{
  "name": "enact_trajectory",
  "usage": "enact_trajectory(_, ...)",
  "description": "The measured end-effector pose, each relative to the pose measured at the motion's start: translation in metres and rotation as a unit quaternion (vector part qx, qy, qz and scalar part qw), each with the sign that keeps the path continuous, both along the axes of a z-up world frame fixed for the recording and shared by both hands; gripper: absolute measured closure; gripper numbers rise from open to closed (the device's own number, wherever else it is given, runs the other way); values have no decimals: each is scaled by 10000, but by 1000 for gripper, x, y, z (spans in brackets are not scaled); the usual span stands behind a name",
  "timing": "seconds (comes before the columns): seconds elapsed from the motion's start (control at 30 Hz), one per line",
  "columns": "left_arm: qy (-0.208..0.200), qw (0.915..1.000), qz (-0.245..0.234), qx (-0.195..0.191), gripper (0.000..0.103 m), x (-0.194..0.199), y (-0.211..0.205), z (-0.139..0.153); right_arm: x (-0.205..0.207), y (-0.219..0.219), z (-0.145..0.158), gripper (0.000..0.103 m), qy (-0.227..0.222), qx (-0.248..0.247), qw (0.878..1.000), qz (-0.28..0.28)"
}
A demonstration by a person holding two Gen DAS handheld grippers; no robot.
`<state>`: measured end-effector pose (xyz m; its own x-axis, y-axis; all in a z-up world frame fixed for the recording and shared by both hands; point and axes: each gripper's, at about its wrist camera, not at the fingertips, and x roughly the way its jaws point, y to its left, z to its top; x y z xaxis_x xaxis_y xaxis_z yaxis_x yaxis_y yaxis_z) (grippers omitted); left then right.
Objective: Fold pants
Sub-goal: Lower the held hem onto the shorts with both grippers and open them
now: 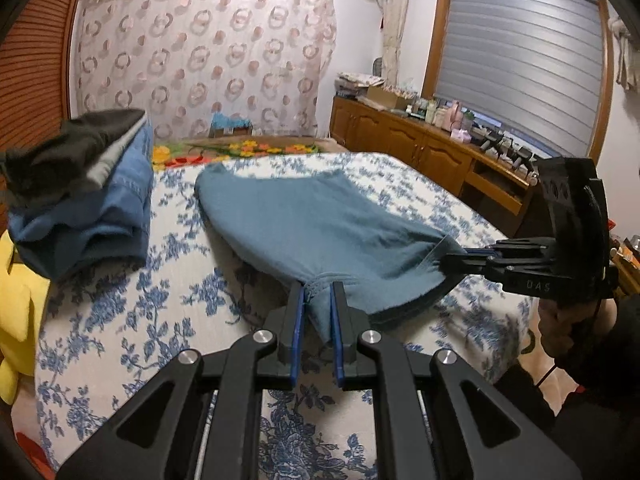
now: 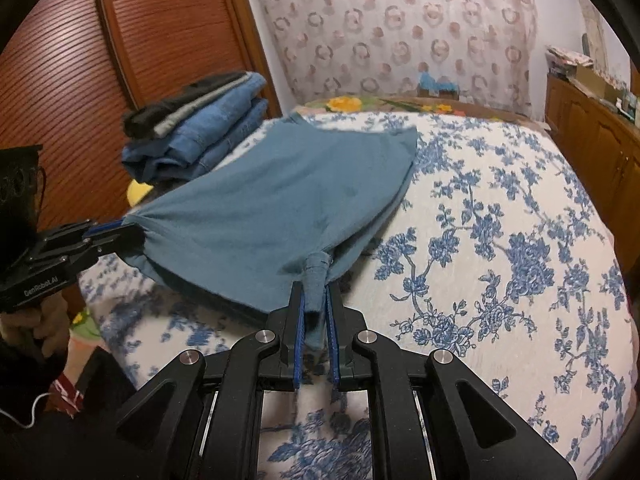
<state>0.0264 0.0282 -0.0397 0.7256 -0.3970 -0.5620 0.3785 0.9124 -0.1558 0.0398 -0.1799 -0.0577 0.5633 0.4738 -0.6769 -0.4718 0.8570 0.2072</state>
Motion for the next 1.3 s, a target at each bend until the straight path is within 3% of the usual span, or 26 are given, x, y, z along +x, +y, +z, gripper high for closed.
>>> enact_trajectory(0.83,-828,9965,-95,9,93,-22,2,73,-37,-8,80,96,-859,341,9956,147)
enact_trajectory(1.3,-426,9990,93,-41,93,8,5,45,-7,2,63,96,-673,116,9976,93)
